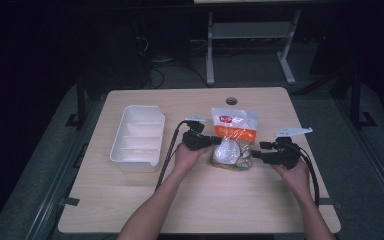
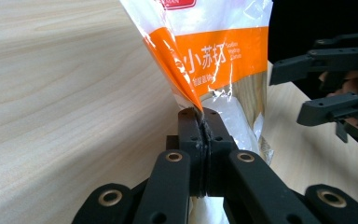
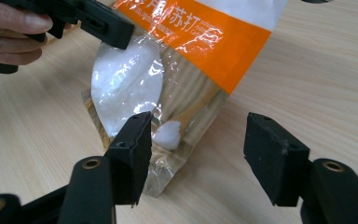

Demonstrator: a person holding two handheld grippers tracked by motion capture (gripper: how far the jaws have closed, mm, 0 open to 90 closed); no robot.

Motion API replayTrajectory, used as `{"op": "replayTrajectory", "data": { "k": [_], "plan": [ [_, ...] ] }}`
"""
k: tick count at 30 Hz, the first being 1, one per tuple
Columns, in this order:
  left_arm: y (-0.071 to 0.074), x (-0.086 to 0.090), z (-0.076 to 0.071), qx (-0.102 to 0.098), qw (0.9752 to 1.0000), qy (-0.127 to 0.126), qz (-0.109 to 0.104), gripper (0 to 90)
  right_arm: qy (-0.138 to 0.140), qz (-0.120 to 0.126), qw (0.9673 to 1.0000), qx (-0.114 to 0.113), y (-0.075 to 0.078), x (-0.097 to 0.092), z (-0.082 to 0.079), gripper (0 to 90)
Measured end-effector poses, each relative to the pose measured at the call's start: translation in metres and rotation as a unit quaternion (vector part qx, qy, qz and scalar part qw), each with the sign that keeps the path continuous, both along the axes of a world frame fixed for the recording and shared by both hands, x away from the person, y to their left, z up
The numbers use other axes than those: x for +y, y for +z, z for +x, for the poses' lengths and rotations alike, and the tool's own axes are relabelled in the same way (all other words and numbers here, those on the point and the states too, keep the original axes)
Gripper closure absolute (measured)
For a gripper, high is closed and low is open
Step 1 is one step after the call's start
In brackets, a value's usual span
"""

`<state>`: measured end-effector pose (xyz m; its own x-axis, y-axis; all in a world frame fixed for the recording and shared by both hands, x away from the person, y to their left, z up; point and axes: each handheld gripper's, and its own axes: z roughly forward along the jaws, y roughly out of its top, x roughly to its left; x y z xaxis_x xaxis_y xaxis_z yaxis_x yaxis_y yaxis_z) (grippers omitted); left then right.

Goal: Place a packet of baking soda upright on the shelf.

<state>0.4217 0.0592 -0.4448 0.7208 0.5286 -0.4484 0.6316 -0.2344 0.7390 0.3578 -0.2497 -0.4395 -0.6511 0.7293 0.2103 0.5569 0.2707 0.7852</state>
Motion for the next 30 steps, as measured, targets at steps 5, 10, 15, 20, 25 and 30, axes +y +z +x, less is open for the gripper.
{"op": "replayTrajectory", "data": {
  "k": [5, 10, 15, 20, 25, 30],
  "plan": [
    [0.005, 0.000, -0.008, -0.016, 0.9997, -0.017, -0.006, 88.9, 0.022, 0.007, 0.9997, 0.005, -0.003, 0.006, 0.002, 40.7],
    [0.007, -0.003, -0.014, -0.027, 0.9991, -0.032, -0.009, 88.9, 0.029, 0.010, 0.9995, 0.006, -0.003, 0.008, 0.002, 42.2],
    [0.010, -0.008, -0.022, -0.040, 0.9977, -0.055, -0.008, 88.9, 0.044, 0.029, 0.9986, 0.006, -0.003, 0.008, 0.002, 50.5],
    [0.011, -0.011, -0.025, -0.045, 0.9970, -0.063, -0.005, 88.9, 0.056, 0.033, 0.9978, 0.005, -0.003, 0.010, 0.002, 59.9],
    [0.010, -0.011, -0.025, -0.044, 0.9970, -0.064, -0.001, 88.9, 0.066, 0.038, 0.9971, 0.006, -0.002, 0.012, 0.001, 71.2],
    [0.009, -0.011, -0.026, -0.045, 0.9968, -0.065, 0.003, 88.8, 0.073, 0.050, 0.9961, 0.010, -0.002, 0.011, 0.001, 82.5]
  ]
}}
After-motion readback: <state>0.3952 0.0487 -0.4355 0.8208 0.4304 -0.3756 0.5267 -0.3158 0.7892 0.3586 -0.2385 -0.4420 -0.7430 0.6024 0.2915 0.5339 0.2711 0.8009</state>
